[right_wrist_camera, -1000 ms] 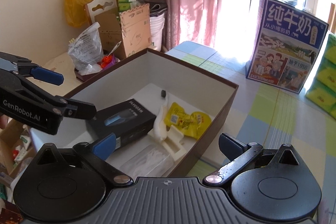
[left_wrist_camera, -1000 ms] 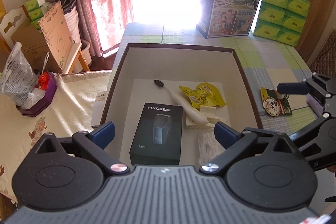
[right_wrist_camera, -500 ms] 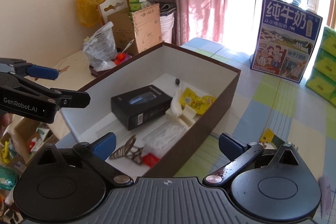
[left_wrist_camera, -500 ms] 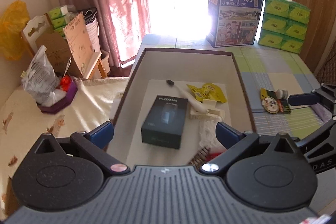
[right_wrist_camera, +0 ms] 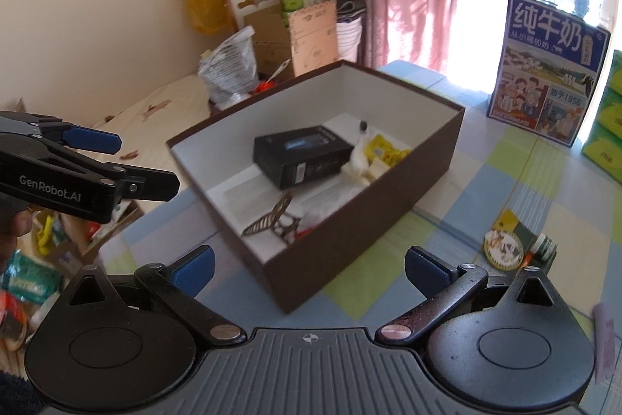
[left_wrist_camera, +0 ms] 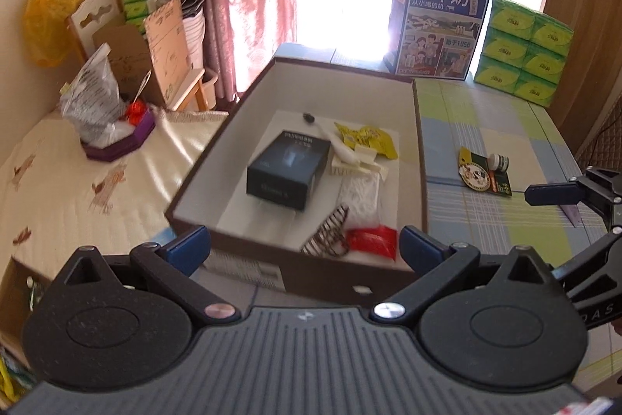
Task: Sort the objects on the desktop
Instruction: 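Move both open tools back from the brown box toward the remaining table items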
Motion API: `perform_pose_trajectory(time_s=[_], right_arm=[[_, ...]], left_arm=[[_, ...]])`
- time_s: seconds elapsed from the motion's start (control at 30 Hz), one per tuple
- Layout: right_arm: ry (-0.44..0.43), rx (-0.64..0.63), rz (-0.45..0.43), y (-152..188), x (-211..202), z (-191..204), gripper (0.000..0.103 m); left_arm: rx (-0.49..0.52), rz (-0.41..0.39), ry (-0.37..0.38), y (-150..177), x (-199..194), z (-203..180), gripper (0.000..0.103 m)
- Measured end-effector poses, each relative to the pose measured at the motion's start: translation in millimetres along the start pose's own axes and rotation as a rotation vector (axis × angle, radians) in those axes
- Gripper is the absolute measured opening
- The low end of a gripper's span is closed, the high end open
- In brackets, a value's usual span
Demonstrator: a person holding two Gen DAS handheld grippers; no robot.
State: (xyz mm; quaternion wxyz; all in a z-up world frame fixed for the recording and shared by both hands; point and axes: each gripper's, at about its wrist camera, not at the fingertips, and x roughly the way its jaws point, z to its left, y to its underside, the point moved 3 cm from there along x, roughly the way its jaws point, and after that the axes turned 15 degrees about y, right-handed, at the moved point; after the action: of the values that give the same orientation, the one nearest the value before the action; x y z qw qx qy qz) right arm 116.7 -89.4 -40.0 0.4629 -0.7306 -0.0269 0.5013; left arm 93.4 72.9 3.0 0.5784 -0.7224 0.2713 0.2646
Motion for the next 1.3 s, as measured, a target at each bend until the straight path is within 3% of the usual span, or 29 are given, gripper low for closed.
perform_pose_trajectory(time_s=[0.6,1.0,1.3], right_arm=[[-0.065,-0.056,0.117,69,-16,-33,0.101],[0.029,0.029,0.183,109,-23,-100,0.101],[0.109,0.121,0.210,131,-31,-150,0.101]], left_arm=[[-0.125,0.123,-0.058,74,5,-59,0.102],[-0.128,0.203,-0.044,92,40,-106,0.102],[-0.048,0.225,0.014,78,72,-148,0.102]])
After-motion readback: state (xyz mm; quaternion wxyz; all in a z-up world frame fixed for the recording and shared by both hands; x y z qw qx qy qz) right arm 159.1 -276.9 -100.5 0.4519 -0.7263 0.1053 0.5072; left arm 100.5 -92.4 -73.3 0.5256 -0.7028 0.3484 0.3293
